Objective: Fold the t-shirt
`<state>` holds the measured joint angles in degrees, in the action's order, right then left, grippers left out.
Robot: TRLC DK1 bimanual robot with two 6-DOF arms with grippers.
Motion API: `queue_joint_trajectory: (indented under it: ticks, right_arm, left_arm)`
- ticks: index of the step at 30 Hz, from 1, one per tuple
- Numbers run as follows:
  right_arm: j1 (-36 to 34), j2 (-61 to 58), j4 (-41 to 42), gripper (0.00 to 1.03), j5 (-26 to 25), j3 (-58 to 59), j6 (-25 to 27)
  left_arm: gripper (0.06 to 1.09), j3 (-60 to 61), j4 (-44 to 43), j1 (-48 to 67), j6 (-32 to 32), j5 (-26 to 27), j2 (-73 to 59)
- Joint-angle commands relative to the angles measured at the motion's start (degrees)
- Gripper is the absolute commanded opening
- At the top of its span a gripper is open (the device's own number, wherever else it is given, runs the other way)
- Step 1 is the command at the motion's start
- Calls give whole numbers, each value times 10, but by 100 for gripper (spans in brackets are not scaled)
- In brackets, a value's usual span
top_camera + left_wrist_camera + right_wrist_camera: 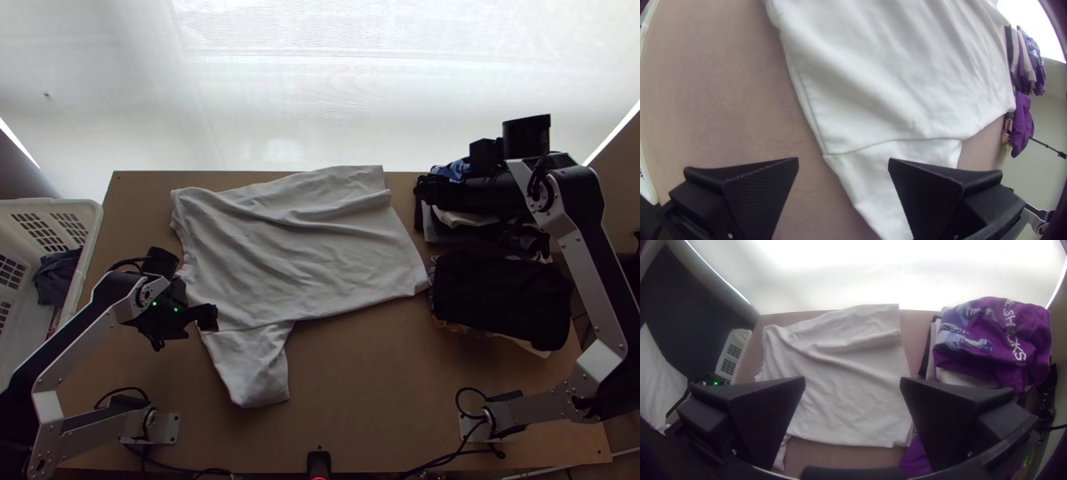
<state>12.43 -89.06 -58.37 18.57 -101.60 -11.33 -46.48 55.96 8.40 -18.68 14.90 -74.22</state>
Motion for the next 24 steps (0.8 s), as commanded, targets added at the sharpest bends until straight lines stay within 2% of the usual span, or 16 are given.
queue_joint_trajectory:
  ticks: [1, 12, 20, 22, 24]
  right_arm:
    - [-1, -1, 1, 99, 0, -2, 1]
    - [-6, 2, 0, 99, 0, 0, 3]
    - [-12, 7, -1, 99, 0, 3, 7]
    - [-12, 10, -1, 99, 0, 4, 7]
    - [-12, 12, -3, 99, 0, 4, 7]
  left_arm:
    - [103, 10, -7, 26, -2, -6, -22]
    - [103, 10, -11, 82, -11, 0, -35]
    - [103, 30, -67, 64, 9, -3, -38]
    - [95, 33, -80, 60, 12, -6, -42]
    - [81, 33, -84, 58, 12, -8, -37]
